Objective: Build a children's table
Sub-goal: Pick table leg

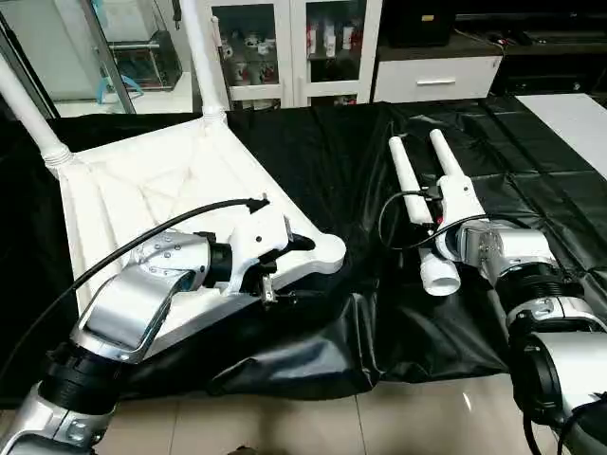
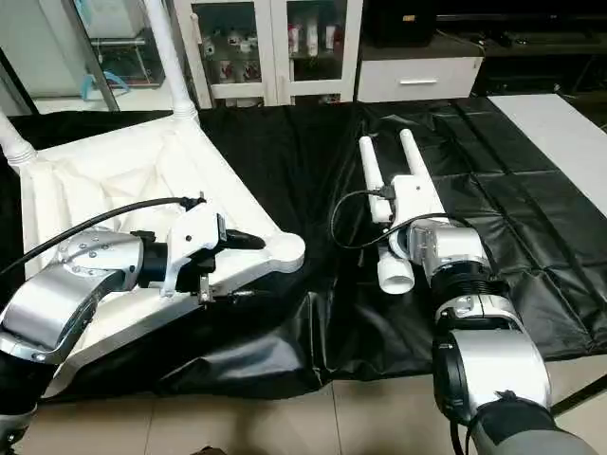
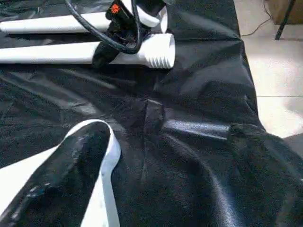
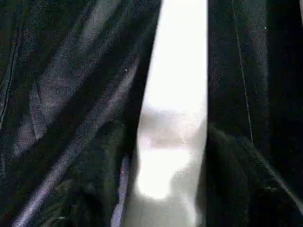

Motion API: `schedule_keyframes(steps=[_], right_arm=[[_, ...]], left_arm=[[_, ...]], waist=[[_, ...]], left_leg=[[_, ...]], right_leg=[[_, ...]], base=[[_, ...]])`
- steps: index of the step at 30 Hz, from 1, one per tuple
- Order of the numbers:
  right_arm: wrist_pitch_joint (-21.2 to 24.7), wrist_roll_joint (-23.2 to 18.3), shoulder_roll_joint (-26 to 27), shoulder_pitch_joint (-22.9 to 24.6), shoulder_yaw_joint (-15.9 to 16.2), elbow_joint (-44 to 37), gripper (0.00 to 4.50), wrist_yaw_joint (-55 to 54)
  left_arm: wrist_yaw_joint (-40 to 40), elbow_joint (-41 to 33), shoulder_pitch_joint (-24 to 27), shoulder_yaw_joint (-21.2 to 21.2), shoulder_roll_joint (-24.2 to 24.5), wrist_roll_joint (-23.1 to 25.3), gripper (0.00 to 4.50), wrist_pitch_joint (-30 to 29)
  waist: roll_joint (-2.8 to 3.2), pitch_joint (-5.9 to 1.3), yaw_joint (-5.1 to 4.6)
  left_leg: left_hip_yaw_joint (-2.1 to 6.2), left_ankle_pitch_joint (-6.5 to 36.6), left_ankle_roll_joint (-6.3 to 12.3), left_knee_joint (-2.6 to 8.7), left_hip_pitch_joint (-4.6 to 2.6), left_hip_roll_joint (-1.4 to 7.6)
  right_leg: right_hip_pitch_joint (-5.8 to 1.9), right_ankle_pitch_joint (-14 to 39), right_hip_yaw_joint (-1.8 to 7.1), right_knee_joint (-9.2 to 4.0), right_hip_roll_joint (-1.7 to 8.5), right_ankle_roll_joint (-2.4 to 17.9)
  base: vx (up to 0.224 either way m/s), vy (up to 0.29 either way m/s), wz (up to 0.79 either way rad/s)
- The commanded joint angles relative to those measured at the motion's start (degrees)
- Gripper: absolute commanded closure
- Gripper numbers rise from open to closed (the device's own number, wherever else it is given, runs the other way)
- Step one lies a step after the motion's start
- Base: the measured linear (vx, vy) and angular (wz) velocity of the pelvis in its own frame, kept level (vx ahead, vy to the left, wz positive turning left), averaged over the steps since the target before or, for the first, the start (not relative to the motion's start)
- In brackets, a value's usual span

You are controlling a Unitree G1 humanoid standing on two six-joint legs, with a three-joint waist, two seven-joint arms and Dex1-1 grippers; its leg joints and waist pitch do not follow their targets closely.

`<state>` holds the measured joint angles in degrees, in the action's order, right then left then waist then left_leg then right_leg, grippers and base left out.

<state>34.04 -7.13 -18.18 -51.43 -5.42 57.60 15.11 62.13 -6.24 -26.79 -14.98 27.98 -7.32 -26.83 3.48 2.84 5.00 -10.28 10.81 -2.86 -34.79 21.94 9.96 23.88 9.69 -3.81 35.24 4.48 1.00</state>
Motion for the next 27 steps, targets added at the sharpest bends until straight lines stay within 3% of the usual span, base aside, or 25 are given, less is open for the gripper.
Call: schedule_keyframes(steps=[1,5,8,10,11,14,15,16,19,21,23,26,27], right_arm=[[-0.2,-0.2,0.4,0.1,-0.8,2.3,2.19,-0.6],[-1.6,-1.0,0.1,-0.1,-2.1,1.5,2.52,-0.6],[-4.0,-4.2,-0.1,0.1,-4.9,-3.0,2.6,2.3],[-4.7,-6.1,-0.3,0.6,-6.3,-6.7,2.69,4.2],[-5.3,-7.5,-0.4,1.5,-6.9,-10.5,2.69,6.2],[-6.2,-9.9,-0.5,3.1,-7.9,-16.3,2.71,9.5],[-5.6,-13.8,-0.6,6.6,-8.6,-25.2,2.72,15.3],[-4.8,-15.1,-0.6,7.3,-8.7,-26.9,2.72,17.1],[-1.3,-23.1,-0.2,11.5,-8.7,-36.4,2.73,27.1],[-0.1,-26.0,-0.2,14.1,-7.4,-41.2,2.73,31.3],[1.0,-27.5,-0.1,15.9,-6.2,-44.2,2.73,33.7],[1.6,-28.5,0.2,16.7,-5.7,-45.8,2.73,34.9],[2.6,-30.0,0.6,17.5,-5.7,-47.5,2.73,35.7]], left_arm=[[-0.6,-0.9,-0.4,0.3,0.1,-0.9,0.0,-0.5],[-1.8,0.2,-1.1,1.4,-0.6,-1.1,0.0,0.3],[-6.0,3.1,-3.4,4.1,-3.0,-1.1,0.0,1.3],[-9.4,5.1,-5.3,6.2,-4.9,-1.4,0.0,1.3],[-12.4,6.7,-6.9,7.8,-6.4,-1.4,0.0,0.9],[-17.1,8.7,-9.2,10.2,-8.7,-1.9,0.0,-0.2],[-23.8,11.2,-13.0,14.5,-13.1,-4.5,0.0,-4.1],[-24.8,11.6,-13.7,15.4,-14.0,-5.3,0.0,-5.3],[-28.3,13.5,-17.5,19.7,-18.6,-10.4,0.0,-10.5],[-29.4,14.9,-20.1,21.5,-20.7,-13.2,0.0,-13.3],[-30.0,16.5,-22.6,22.7,-22.0,-15.1,0.0,-14.6],[-30.6,18.1,-24.6,23.8,-22.7,-16.3,0.0,-15.7],[-31.5,19.6,-26.5,24.8,-23.2,-16.9,0.0,-16.6]], waist=[[-0.46,-4.09,-0.11],[-0.5,-4.08,-0.13],[-0.62,-4.15,-0.09],[-0.88,-4.26,0.0],[-1.3,-4.29,-0.05],[-1.58,-4.42,0.2],[-1.88,-4.29,0.4],[-2.14,-4.58,0.77],[-2.65,-4.45,1.1],[-2.65,-4.4,1.5],[-2.74,-4.29,1.71],[-2.53,-4.18,2.01],[-2.65,-3.97,1.78]], left_leg=[[0.66,9.9,0.11,3.72,-0.95,2.47],[0.66,10.1,0.13,3.71,-0.93,2.44],[0.6,10.5,0.49,3.58,-0.89,2.38],[0.68,8.9,1.21,3.52,-0.81,2.42],[0.65,8.1,1.55,3.49,-0.65,2.35],[0.6,5.7,3.05,3.29,-0.55,2.29],[0.37,4.7,4.07,3.15,-0.38,2.14],[0.58,4.0,4.96,3.02,-0.73,2.45],[0.65,3.3,7.27,2.96,-0.38,2.45],[0.55,3.0,7.87,2.82,-0.4,2.45],[0.69,3.3,7.83,2.87,-0.49,2.49],[0.72,4.9,6.35,3.01,-0.79,2.47],[0.8,5.2,5.87,3.18,-0.47,2.4]], right_leg=[[-3.12,11.0,2.33,-3.59,3.47,13.3],[-3.17,10.7,2.3,-3.6,3.45,13.4],[-3.32,10.6,2.35,-3.67,3.45,13.0],[-3.46,9.1,2.32,-3.51,3.47,12.8],[-3.61,8.5,2.28,-3.42,3.4,12.9],[-3.68,6.5,2.31,-3.25,3.42,12.9],[-3.84,5.4,2.37,-3.2,3.28,12.7],[-3.74,4.1,2.41,-3.05,3.64,13.3],[-3.89,4.5,2.16,-3.13,3.68,14.3],[-3.72,5.8,2.2,-3.37,3.78,14.3],[-3.55,8.1,2.1,-3.63,3.83,13.9],[-3.32,12.1,2.1,-4.16,3.83,12.6],[-3.47,12.9,2.09,-4.28,3.74,12.1]], base=[[0.0,0.0,0.0],[0.0,0.0,0.0],[0.0,0.0,0.0],[0.0,0.0,0.0],[0.0,0.0,0.0],[0.0,0.0,0.0],[0.0,0.0,0.0],[0.0,0.0,0.0],[0.0,0.0,0.0],[0.0,0.0,0.0],[0.0,0.0,0.0],[0.0,0.0,0.0],[0.0,0.0,0.0]])
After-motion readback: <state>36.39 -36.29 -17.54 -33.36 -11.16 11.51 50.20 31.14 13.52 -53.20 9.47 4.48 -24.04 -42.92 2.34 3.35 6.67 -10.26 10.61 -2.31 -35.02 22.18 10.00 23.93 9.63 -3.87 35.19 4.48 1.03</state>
